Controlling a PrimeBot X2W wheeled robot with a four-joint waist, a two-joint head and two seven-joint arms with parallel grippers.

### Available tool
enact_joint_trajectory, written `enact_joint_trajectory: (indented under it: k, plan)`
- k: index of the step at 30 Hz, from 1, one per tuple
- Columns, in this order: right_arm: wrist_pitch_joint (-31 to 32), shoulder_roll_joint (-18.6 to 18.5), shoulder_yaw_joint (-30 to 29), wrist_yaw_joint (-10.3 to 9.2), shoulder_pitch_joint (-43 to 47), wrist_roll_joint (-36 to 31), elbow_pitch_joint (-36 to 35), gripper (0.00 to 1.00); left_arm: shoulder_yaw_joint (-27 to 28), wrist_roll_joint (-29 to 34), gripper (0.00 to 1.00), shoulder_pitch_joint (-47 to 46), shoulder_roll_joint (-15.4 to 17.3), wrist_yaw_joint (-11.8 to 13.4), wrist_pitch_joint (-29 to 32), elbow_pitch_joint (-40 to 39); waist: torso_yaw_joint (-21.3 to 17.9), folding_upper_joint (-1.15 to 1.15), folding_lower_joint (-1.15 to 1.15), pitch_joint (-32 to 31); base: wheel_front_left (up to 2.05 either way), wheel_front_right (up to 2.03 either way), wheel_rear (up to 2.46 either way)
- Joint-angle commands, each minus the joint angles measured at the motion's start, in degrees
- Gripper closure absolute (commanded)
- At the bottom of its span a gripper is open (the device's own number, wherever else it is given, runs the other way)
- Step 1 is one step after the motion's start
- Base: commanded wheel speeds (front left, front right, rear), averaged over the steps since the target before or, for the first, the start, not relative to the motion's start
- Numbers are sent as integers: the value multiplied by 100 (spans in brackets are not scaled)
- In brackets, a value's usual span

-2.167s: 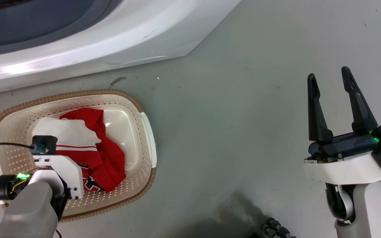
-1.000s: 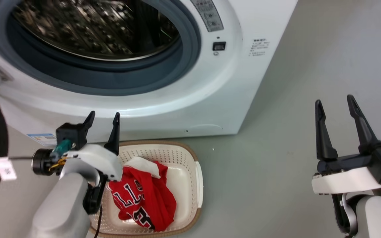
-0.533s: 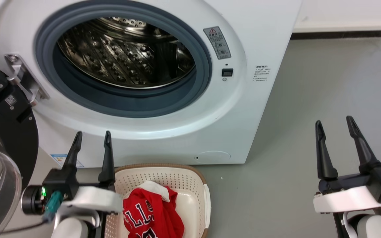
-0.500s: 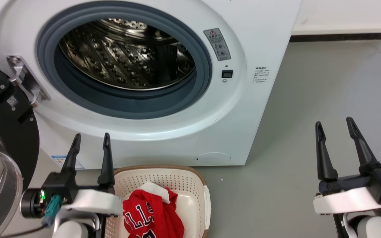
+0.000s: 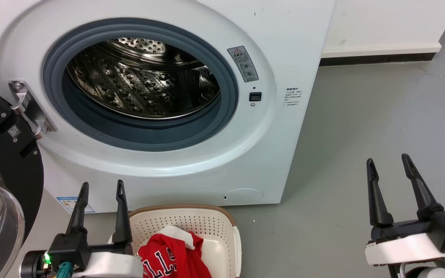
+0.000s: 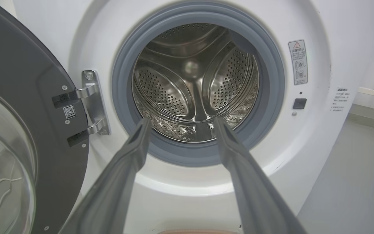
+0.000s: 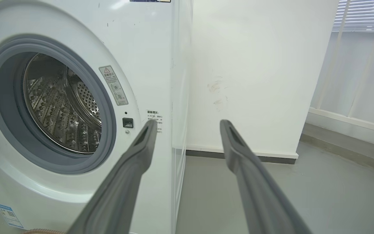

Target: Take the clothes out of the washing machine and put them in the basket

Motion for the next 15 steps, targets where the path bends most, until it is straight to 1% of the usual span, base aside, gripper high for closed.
enact_joint_trajectory:
  k: [1, 15]
  plan:
    - [-11, 5, 0, -6, 57, 25, -10, 0, 6, 51, 0, 59, -52, -42, -14, -30, -14, 0, 1, -14, 0, 0, 0]
    - [-11, 5, 32, -6, -2, 64, 4, 0, 194, 298, 0, 92, -215, -252, -15, -14, -60, 0, 1, -54, 0, 0, 0]
